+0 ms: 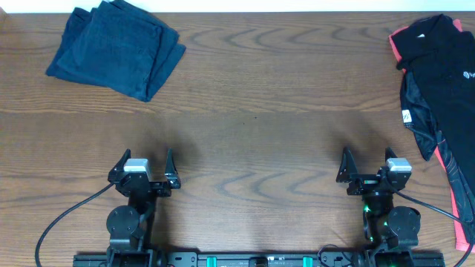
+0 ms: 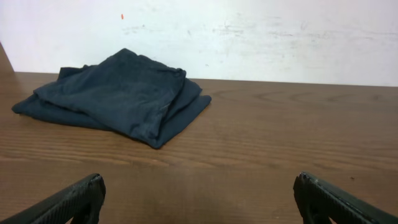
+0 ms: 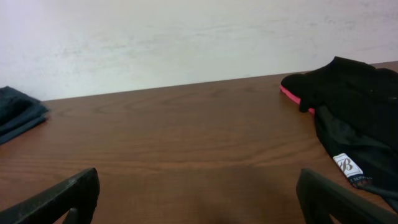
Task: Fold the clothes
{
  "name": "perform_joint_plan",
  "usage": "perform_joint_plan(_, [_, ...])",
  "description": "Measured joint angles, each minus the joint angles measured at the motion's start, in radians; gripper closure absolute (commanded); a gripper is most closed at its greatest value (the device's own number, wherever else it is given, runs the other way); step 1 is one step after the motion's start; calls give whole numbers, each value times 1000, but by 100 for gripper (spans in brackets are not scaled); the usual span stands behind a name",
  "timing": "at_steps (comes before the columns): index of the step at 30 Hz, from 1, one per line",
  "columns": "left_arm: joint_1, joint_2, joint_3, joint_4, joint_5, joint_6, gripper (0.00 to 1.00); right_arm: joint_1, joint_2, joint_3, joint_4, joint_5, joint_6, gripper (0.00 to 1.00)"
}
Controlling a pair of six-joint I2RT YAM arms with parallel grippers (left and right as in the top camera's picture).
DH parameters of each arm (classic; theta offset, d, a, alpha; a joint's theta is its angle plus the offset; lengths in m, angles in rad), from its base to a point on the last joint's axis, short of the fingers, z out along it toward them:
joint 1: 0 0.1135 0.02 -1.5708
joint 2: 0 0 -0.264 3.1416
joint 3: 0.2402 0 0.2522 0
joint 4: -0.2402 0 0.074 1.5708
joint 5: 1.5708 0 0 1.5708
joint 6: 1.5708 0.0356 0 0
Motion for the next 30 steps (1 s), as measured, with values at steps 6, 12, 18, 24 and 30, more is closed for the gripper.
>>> perform_joint_plan(6, [0,0,0,0,0,0,2,0,0,0,0,0,0,1])
perform_joint_plan(12, [0,0,0,0,0,0,2,0,0,0,0,0,0,1])
perform_joint_plan(18, [0,0,0,0,0,0,2,0,0,0,0,0,0,1])
perform_joint_plan(24, [0,0,0,0,0,0,2,0,0,-2,46,-4,13,1])
perform_joint_plan(30, [0,0,0,0,0,0,2,0,0,-2,20,-179,200,1])
